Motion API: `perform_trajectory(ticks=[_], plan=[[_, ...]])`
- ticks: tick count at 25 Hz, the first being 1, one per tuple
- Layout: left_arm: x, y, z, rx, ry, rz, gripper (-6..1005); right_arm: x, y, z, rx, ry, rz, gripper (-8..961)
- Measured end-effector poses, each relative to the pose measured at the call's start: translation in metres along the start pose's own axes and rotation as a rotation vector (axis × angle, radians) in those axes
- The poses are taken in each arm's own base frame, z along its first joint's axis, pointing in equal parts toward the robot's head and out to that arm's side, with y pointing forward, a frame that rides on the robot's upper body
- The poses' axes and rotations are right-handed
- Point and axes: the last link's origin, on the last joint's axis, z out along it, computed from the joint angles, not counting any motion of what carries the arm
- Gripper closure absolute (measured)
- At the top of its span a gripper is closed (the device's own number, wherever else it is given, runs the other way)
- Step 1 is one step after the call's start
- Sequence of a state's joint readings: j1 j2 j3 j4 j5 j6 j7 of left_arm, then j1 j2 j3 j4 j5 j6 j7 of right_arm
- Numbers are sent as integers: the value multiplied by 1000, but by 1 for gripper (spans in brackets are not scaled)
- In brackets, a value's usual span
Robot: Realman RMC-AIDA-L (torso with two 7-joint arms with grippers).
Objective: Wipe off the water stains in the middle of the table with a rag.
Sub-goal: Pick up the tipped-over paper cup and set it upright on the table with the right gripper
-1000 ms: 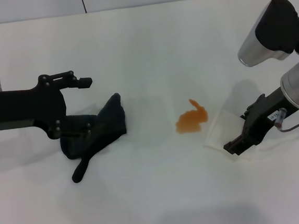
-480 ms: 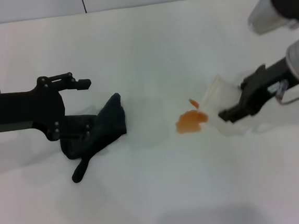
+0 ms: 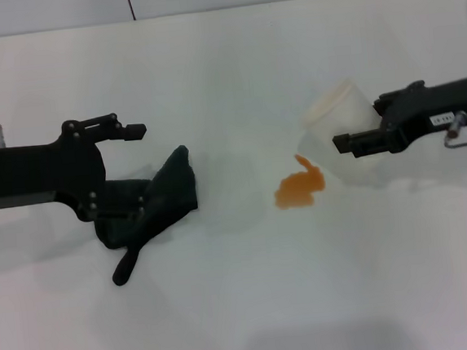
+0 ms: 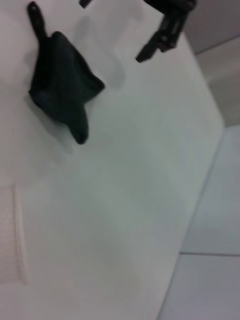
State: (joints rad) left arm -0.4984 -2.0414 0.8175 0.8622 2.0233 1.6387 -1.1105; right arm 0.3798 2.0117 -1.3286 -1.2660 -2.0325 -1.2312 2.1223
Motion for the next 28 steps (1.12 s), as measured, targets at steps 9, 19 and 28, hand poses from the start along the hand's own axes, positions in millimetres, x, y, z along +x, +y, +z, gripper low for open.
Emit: perform_trajectory(ticks=[9,19,28], plan=[[-1,1,-1,2,2,-9,136,35,-11,-9,-15,-211,31,294],[-2,5,0,-4,9,-18,137,64,-17,-2,-3,-346,48,295],[0,6,2,-9,16,-27,138,89,-24,1,91,-420,41,294]])
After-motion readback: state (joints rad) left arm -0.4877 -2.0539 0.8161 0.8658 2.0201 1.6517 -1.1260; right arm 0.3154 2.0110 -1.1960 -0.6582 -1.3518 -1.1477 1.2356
